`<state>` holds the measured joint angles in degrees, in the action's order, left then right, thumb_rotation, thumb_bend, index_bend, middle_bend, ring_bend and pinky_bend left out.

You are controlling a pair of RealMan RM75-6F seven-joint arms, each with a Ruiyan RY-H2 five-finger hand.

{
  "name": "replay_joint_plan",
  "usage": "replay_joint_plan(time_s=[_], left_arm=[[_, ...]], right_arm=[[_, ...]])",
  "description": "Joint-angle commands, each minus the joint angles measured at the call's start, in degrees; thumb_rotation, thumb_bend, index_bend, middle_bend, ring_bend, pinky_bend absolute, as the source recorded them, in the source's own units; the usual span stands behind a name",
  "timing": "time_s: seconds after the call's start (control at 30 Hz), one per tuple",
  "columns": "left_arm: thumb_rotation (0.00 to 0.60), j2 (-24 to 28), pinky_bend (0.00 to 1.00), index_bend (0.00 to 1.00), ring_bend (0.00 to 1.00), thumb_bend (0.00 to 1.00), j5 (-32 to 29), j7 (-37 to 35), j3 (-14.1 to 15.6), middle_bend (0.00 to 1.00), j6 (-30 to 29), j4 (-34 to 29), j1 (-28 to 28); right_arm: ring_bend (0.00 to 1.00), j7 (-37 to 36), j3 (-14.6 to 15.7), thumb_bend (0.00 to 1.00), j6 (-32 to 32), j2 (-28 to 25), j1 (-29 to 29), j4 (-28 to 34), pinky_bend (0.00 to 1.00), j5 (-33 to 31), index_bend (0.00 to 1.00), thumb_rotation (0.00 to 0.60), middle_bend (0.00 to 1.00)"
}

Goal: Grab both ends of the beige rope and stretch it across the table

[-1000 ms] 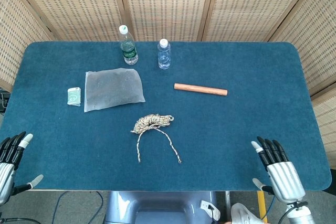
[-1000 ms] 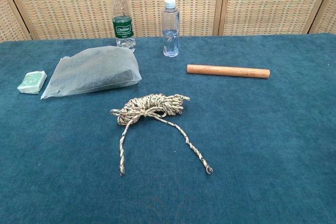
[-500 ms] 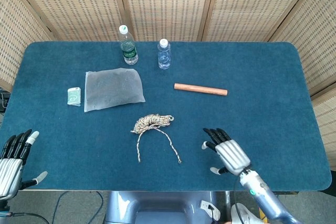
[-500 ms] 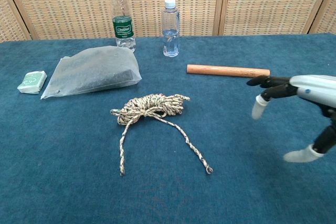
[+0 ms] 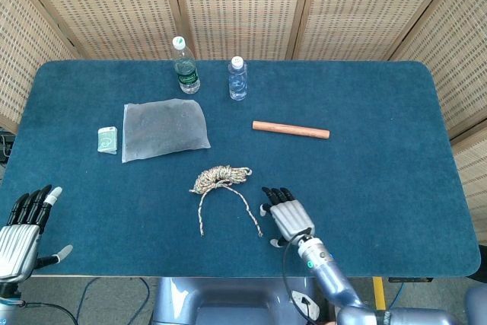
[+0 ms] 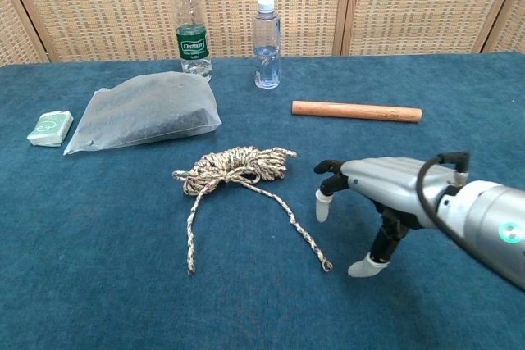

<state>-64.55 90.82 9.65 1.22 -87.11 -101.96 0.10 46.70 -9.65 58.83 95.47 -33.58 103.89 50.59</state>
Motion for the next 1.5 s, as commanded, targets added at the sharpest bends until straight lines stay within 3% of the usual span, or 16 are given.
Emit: replay_joint_plan(time_s=[0.03,0.73,1.07,1.37,1.5], left_arm=[[0.600,0.0,0.00,0.00,0.00,0.06,0.0,0.1,0.0,0.00,0.1,0.0,0.0],[0.600,-1.2,0.00,0.00,0.00,0.06,-1.3,2.4,-0.1,0.00,0.8,0.0,-0.5],[0.600,-1.6,0.00,0.00,0.00,0.06,-1.9,3.0,-0.2,0.00,1.2,0.1,-0.8],[0.600,-1.8,0.00,0.00,0.00,0.06,-1.9,3.6,0.0,0.00,1.2,0.1,-0.9],[0.600,-2.0,0.00,0.00,0.00,0.06,-1.9,3.9,0.0,0.00,1.2,0.1,-0.9]], right_arm=[[0.00,3.1,0.3,0.00,2.9,3.8,-2.7,-1.5,0.00,-2.3,0.35,0.600,0.00],[0.00,3.2,0.9,0.00,5.5,10.4,-7.1,-12.1,0.00,-3.3,0.36,0.600,0.00],[0.00,2.5,-0.1,0.13,6.7,10.1,-7.8,-14.1,0.00,-3.1,0.37,0.600,0.00],[0.00,2.3,-0.3,0.17,7.2,10.0,-7.9,-16.6,0.00,-3.4,0.39,0.600,0.00],[0.00,2.0,0.5,0.26,6.6,10.0,-8.0,-17.2,0.00,-2.8,0.43,0.600,0.00]])
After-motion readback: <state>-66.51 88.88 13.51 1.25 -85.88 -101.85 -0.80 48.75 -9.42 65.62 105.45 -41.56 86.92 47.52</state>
